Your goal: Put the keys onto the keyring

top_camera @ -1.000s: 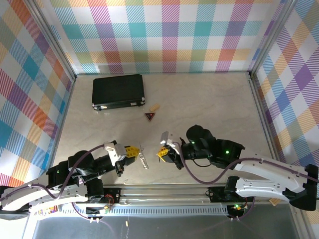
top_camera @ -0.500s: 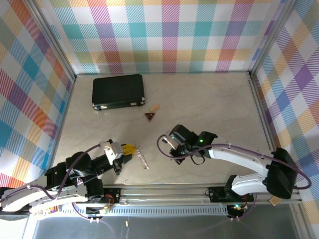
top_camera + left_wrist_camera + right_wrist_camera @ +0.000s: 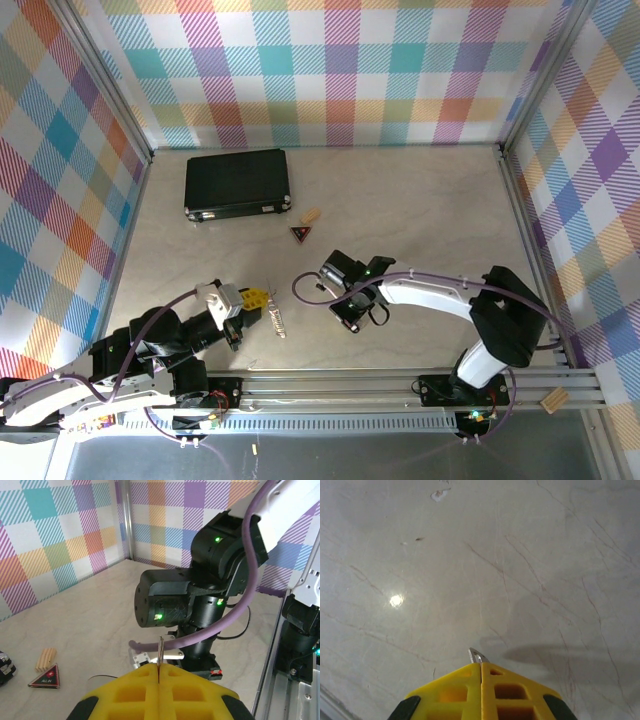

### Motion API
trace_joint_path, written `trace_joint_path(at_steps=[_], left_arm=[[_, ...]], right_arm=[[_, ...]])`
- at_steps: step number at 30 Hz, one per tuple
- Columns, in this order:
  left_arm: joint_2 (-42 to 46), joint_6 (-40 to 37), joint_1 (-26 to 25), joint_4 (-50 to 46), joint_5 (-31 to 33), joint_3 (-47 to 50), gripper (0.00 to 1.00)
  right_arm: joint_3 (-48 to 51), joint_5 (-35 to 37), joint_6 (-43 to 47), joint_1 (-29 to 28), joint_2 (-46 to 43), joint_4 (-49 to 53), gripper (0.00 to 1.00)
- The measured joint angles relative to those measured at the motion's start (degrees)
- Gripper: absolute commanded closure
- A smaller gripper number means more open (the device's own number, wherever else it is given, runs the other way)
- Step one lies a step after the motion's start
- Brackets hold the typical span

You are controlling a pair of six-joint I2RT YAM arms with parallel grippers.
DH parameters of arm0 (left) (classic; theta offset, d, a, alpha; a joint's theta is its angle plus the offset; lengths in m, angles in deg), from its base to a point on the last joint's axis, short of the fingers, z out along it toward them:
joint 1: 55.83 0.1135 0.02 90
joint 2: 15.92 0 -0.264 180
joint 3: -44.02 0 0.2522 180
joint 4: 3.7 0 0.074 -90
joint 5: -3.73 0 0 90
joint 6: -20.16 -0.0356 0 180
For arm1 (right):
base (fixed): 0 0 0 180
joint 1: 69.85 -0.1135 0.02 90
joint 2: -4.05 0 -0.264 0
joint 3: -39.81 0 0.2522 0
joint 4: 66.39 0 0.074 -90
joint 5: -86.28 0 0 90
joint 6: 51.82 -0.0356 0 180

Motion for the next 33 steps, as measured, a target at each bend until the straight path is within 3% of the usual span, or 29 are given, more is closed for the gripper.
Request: trace_joint_path(at_steps=[13, 25, 33], left_arm=[[0.2, 0.0, 0.0, 0.0, 0.9, 0.0, 1.00], [0.7, 0.0, 0.0, 0.0, 1.0, 0.2, 1.00], [0.7, 0.0, 0.0, -0.2, 1.0, 0.3, 1.00]], right_arm=[[-3.1, -1.5, 2.0, 1.1, 7.4, -2.6, 1.00], [-4.4, -2.8, 2.1, 1.8, 8.8, -3.8, 1.00], [-4.5, -5.2, 1.9, 2.3, 9.0, -3.8, 0.82]])
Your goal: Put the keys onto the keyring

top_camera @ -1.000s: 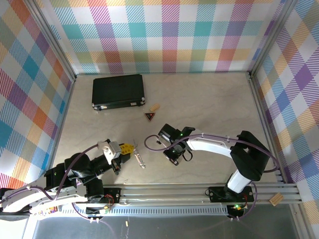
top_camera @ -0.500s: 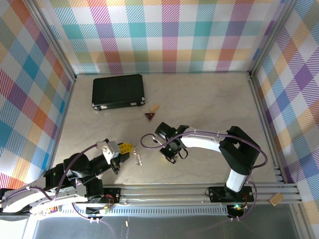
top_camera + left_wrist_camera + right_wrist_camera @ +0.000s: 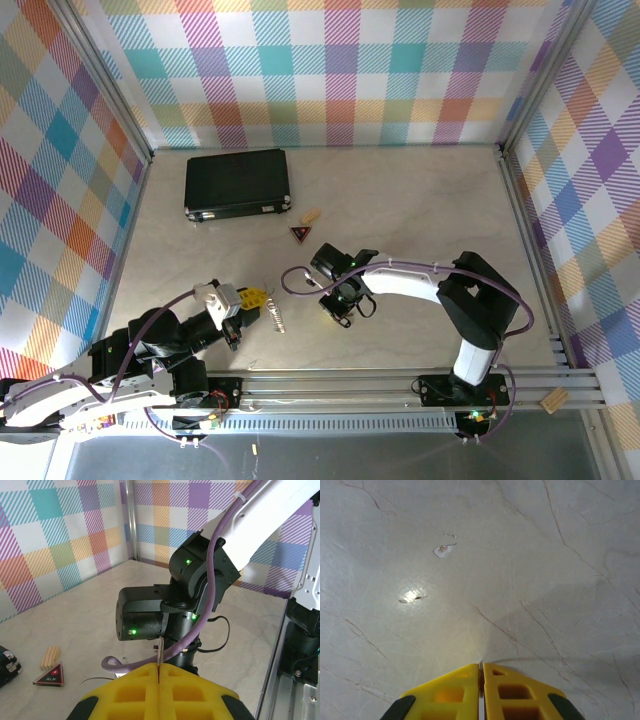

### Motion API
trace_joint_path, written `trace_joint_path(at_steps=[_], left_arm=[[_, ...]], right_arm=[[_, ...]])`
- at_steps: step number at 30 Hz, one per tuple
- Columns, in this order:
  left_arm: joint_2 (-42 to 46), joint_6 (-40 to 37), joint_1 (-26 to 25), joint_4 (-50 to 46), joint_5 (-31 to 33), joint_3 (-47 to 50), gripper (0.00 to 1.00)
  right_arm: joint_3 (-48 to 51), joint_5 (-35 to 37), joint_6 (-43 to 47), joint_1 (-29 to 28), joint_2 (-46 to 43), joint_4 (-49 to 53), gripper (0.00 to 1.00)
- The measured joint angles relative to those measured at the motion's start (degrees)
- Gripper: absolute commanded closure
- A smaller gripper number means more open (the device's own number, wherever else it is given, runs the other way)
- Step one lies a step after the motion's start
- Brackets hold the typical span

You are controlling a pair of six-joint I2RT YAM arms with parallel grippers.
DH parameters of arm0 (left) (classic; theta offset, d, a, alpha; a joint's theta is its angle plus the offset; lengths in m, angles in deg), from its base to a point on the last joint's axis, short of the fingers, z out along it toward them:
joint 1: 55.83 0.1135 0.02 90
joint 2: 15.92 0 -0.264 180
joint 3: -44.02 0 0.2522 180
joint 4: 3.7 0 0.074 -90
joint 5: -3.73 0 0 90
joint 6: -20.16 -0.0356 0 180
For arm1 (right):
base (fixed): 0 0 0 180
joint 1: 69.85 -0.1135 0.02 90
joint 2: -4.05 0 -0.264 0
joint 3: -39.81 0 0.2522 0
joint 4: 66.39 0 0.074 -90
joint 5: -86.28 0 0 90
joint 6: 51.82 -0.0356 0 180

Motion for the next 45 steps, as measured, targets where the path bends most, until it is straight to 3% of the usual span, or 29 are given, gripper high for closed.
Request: trace_joint_path(at_steps=[7, 18, 27, 45], left_arm=[[0.0, 0.0, 0.0, 0.0, 0.0, 0.3, 1.00], [0.0, 0.0, 0.0, 0.0, 0.0, 0.3, 1.00], [0.0, 0.0, 0.0, 0.0, 0.0, 0.3, 1.00], [0.0, 0.0, 0.0, 0.0, 0.0, 0.3, 1.00]], right_arm=[[0.0, -2.4, -0.5, 1.2, 0.0, -0.7, 0.68], [3.1, -7.6, -3.0, 4.0, -3.5, -3.3, 0.59], [6.6, -12.5, -4.8, 6.3, -5.8, -5.6, 0.60], [8.9, -15.5, -5.8, 6.8, -5.2, -9.0, 0.69]])
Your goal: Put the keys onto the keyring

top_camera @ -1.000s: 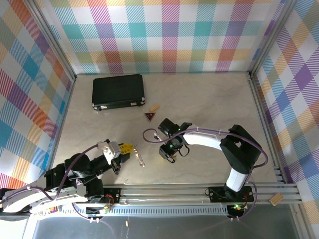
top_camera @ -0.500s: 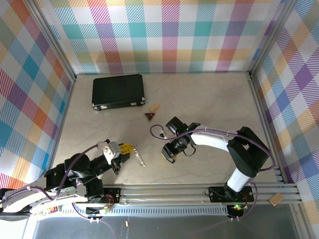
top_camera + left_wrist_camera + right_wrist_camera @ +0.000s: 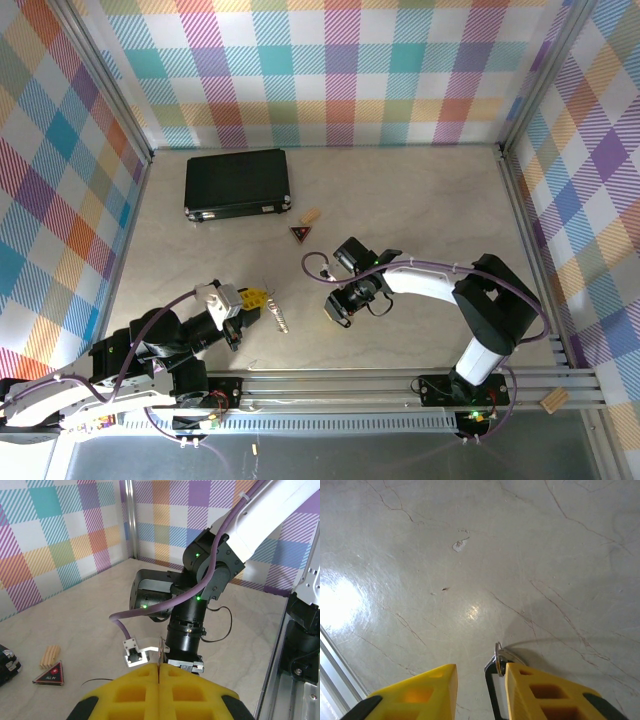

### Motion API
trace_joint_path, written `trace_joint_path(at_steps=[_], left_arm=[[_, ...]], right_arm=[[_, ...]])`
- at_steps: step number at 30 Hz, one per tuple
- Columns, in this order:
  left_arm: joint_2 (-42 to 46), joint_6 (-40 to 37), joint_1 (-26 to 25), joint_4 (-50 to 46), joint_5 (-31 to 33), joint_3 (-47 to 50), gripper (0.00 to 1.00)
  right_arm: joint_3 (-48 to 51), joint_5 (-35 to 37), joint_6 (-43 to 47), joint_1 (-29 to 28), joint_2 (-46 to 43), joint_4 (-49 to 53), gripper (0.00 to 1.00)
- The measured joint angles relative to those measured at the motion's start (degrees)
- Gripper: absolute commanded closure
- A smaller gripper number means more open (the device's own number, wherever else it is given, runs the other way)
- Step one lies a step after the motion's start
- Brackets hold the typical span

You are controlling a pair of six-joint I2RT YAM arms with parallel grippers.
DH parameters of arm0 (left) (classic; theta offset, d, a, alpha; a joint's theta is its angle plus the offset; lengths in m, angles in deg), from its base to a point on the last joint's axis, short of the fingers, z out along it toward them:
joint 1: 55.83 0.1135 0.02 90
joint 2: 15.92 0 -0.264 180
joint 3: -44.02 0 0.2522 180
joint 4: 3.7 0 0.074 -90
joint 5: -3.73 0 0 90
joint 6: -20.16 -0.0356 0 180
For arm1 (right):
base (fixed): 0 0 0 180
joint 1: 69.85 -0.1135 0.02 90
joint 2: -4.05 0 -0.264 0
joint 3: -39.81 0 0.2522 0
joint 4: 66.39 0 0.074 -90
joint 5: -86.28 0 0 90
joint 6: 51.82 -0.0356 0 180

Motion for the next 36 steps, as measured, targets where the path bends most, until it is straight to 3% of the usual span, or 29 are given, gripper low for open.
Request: trace_joint_path(at_steps=[36], left_arm=[[0.0, 0.0, 0.0, 0.0, 0.0, 0.0, 1.00]], right_arm=[[0.6, -0.4, 0.1, 0.7, 1.6, -1.2, 0.91]])
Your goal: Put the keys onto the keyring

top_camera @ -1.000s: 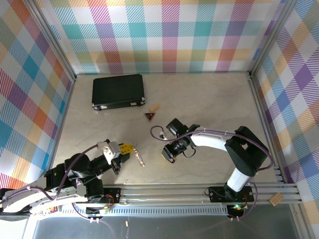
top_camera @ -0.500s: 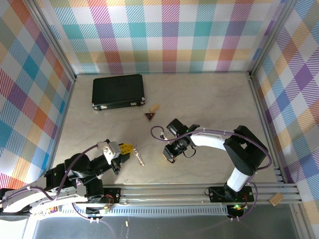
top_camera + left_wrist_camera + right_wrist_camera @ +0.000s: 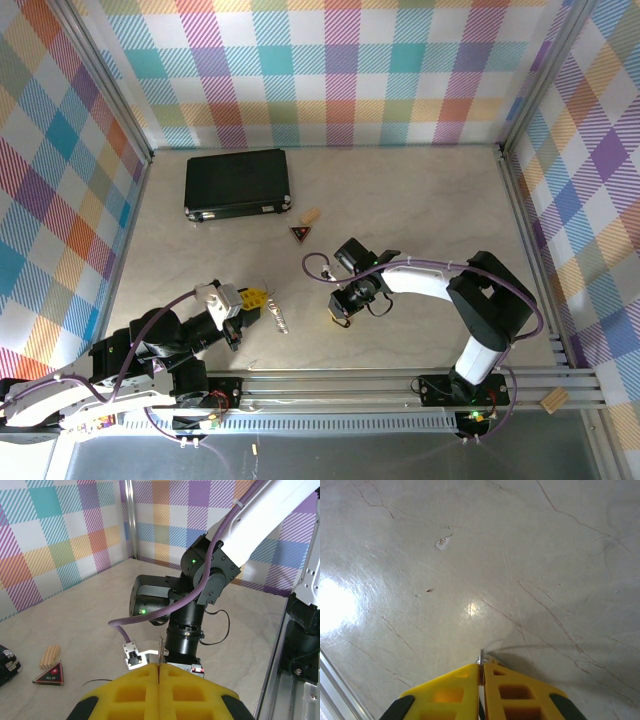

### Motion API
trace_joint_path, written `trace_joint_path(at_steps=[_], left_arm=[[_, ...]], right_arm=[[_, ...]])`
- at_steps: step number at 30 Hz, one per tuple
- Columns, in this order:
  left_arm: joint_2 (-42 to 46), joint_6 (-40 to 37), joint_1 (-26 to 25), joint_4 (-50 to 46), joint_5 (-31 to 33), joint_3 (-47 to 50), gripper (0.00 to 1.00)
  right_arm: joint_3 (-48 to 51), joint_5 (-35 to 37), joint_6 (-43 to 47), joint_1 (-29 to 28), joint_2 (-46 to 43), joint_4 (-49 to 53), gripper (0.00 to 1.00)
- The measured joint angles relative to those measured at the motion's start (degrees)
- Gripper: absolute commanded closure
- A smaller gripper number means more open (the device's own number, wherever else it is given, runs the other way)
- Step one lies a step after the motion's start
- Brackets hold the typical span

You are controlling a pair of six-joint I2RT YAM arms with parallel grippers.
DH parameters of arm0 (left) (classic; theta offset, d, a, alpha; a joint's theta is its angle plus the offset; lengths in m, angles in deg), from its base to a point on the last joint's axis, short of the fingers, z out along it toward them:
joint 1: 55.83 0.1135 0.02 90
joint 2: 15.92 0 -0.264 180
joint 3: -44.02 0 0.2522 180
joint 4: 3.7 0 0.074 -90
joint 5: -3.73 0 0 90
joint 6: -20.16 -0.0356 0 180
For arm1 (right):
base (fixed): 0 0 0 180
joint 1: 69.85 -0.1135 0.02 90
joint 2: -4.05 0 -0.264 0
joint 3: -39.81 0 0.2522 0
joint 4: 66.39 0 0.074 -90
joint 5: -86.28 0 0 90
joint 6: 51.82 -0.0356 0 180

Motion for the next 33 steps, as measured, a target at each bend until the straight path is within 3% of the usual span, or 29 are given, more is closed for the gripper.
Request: trace_joint_path(at_steps=[12, 26, 33], left_arm=[[0.0, 0.0, 0.0, 0.0, -0.2, 0.0, 1.00], [-3.5, 0.3, 0.0, -1.2, -5.7, -0.9, 1.00], [-6.9, 0.4, 0.0, -1.2, -12.6, -2.4, 1.00]], right_arm=[[2.0, 0.0, 1.7, -0.1, -1.9, -1.3, 1.00], [9.8, -4.6, 12.1, -5.5, -36.3, -6.7, 1.00], [8.8, -8.2, 13.5, -6.7, -44.8, -6.8, 1.00]])
